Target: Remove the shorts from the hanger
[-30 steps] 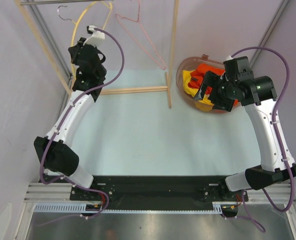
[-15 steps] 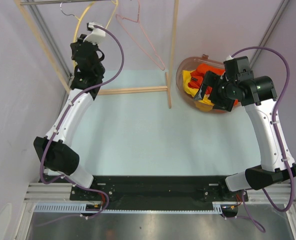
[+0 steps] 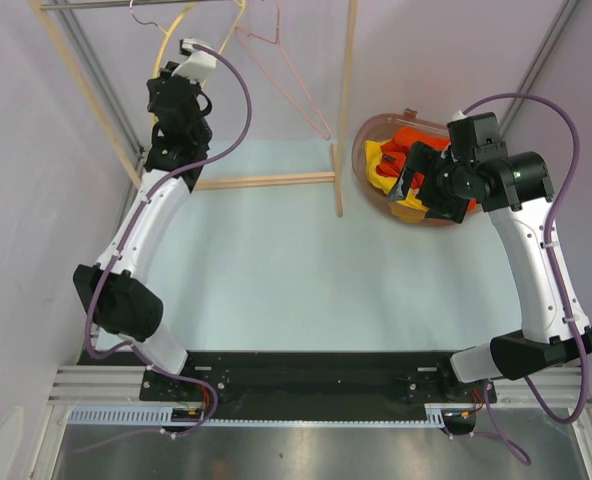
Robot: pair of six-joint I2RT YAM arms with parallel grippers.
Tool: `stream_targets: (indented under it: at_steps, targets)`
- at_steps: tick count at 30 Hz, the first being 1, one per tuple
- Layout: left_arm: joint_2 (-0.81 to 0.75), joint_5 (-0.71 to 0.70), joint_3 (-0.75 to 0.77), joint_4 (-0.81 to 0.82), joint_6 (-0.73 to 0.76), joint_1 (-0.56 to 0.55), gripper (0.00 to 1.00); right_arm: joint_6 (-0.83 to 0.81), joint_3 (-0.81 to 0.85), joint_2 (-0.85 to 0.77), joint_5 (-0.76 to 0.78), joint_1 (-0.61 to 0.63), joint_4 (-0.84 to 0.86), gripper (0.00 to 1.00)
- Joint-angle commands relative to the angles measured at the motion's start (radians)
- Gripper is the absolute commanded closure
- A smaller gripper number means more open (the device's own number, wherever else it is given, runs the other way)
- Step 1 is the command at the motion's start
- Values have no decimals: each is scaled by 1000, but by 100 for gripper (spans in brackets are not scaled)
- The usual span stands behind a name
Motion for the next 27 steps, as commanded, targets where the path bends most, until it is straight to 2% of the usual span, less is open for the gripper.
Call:
stream_targets:
  at_steps: [1,9,17,18,19,20,21,23,24,27]
  targets:
    - [19,38,83,16,-32,10,100,6,31,9,13,6,-19,0]
    - [56,74,109,-26,-46,21,100,9,44,33,13,6,-13,0]
    - [43,43,68,-1,-46,23,99,12,51,50,11,4,-2,1]
    - [38,31,63,-3,-46,23,96,12,52,53,10,6,-4,0]
    - [36,20,62,-3,-46,23,83,9,54,55,8,6,-2,0]
    - [30,12,46,11,-37,23,77,11,58,56,10,6,-4,0]
    - [20,-1,39,20,-31,21,64,9,58,58,11,4,-4,0]
    - [4,-4,14,32,-31,23,51,8,61,59,11,4,-2,0]
    - [-6,-1,9,32,-35,23,38,5,61,61,13,4,-4,0]
    - [-46,9,-3,-6,-87,23,25,5,63,63,13,4,-5,0]
